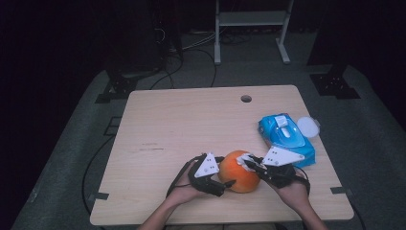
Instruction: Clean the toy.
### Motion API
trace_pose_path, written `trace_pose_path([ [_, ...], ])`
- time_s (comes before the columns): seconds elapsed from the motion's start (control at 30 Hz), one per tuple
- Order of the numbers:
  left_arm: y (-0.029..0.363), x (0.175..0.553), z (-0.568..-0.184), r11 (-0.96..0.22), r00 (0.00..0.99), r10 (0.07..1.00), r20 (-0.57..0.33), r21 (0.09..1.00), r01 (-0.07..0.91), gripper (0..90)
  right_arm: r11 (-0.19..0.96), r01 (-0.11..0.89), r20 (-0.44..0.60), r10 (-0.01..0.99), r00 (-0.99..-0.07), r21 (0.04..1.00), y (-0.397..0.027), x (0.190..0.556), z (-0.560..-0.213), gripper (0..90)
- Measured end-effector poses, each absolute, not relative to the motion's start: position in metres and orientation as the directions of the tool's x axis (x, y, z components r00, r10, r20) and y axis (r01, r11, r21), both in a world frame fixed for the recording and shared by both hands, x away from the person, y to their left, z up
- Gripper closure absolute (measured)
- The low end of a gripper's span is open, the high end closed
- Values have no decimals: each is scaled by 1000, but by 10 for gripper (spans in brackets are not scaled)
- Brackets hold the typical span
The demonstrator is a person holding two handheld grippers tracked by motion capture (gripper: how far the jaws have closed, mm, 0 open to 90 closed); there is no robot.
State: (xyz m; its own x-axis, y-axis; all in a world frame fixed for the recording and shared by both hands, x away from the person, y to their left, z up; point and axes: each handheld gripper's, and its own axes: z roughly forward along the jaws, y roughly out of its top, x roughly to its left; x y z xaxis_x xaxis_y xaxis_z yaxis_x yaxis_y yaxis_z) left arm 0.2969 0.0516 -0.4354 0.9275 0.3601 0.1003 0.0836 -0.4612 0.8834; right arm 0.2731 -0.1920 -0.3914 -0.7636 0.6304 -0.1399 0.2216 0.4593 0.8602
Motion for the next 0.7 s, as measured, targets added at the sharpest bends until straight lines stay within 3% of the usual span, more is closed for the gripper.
trace_pose_path([
  [0.07, 48, 294, -436, -483, 927, 349, 134, 874, 55, 174, 439, 216, -117, 616, -779, 872, -185, 271, -392, 809],
  [0.13, 49, 294, -438, -492, 927, 341, 153, 870, 37, 242, 384, 223, -27, 549, -835, 896, -176, 269, -391, 809],
  [0.2, 55, 297, -439, -504, 930, 336, 146, 862, 47, 266, 458, 181, -105, 532, -840, 870, -163, 265, -391, 810],
  [0.37, 75, 306, -450, -518, 936, 340, 90, 849, 107, 277, 465, 230, -113, 599, -793, 855, -186, 274, -396, 810],
  [0.53, 67, 305, -438, -479, 935, 337, 105, 875, 75, 158, 428, 277, -65, 630, -774, 860, -196, 279, -408, 809],
  [0.7, 66, 301, -440, -504, 934, 325, 149, 863, 38, 259, 433, 222, -69, 561, -825, 874, -176, 271, -403, 808],
])
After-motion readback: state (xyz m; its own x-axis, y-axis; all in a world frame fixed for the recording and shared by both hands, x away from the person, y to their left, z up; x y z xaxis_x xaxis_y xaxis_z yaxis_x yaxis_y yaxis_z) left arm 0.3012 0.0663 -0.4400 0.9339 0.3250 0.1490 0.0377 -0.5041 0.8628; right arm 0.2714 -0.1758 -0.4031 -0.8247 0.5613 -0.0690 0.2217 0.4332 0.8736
